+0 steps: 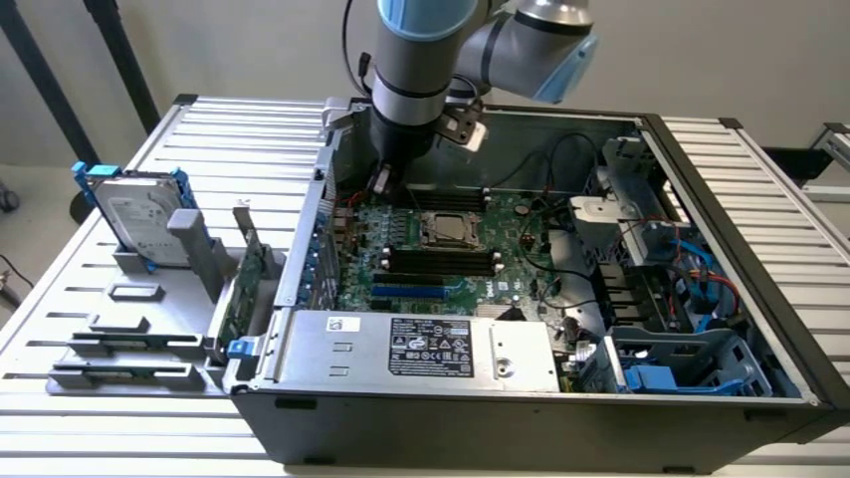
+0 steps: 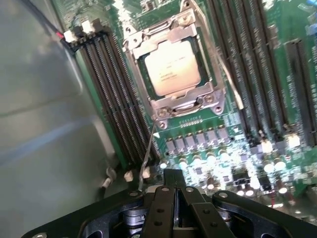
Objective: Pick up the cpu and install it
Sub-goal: 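Install the first cpu locking lever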
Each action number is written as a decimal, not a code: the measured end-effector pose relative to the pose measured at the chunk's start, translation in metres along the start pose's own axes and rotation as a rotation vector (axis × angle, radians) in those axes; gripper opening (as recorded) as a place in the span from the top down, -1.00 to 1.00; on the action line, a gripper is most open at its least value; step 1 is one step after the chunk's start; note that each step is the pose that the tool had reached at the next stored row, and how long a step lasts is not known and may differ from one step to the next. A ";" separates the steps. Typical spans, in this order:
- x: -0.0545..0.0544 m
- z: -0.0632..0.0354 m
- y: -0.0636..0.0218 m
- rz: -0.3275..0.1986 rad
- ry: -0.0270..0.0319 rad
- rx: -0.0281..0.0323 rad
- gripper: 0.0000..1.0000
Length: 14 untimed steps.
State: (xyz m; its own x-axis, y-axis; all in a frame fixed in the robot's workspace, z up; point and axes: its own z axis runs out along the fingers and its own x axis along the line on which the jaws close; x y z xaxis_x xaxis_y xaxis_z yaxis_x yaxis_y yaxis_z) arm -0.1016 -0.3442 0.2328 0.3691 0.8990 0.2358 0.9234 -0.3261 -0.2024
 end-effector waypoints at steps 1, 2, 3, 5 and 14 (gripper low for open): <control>0.000 0.0001 -0.0007 0.001 0.0139 0.0064 0.79; -0.001 0.0001 -0.0013 0.002 0.0268 0.0119 0.79; -0.001 0.0001 -0.0020 0.004 0.0386 0.0168 0.79; -0.001 -0.0003 -0.0033 0.011 0.0544 0.0218 0.79; -0.001 -0.0029 -0.0049 0.109 0.0915 0.0011 0.79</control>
State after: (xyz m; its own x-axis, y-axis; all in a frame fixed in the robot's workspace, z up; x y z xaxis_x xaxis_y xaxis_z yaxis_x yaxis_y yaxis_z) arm -0.1061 -0.3442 0.2364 0.4752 0.8279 0.2980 0.8773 -0.4199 -0.2325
